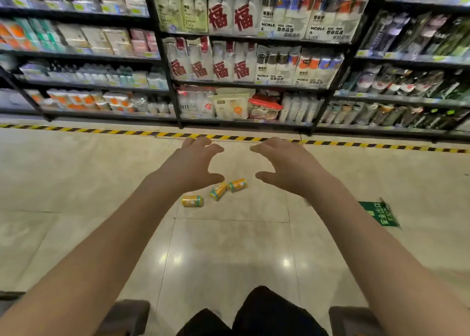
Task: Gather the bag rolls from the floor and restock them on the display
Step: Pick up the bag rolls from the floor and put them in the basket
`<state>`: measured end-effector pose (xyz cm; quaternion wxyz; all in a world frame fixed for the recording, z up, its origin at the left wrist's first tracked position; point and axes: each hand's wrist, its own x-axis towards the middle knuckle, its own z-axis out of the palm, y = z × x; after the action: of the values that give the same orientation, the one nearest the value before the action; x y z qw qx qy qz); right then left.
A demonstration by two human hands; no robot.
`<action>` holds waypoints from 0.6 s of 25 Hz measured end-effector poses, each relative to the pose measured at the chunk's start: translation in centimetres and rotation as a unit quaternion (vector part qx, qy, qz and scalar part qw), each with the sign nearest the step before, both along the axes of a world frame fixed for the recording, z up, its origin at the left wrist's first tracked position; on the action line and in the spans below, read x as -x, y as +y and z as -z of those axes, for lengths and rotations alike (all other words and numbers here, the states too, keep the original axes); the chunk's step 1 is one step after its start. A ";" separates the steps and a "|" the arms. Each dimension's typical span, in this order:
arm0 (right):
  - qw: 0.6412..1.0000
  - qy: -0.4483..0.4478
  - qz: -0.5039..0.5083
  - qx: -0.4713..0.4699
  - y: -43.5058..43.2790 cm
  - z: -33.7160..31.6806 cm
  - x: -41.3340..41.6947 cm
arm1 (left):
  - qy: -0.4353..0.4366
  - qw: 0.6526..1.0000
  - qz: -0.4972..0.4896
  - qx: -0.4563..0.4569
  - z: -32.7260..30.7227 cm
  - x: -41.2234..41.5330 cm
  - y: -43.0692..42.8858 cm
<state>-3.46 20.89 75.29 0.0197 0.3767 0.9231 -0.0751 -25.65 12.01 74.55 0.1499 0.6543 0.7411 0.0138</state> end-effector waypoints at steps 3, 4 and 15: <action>1.000 -0.014 -0.021 0.012 6.6 3.2 2.4 | -0.009 1.000 -0.001 0.021 2.6 2.3 6.0; 0.999 -0.020 -0.026 0.012 9.1 4.3 2.9 | -0.010 1.000 -0.006 0.025 3.5 3.1 8.2; 0.997 -0.017 -0.066 0.048 35.6 18.0 7.0 | -0.060 0.993 -0.082 0.061 17.1 11.1 28.3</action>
<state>-10.41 56.46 57.25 0.0587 0.3147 0.9408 -0.1115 -36.79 40.33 57.42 0.2324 0.5789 0.7813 0.0198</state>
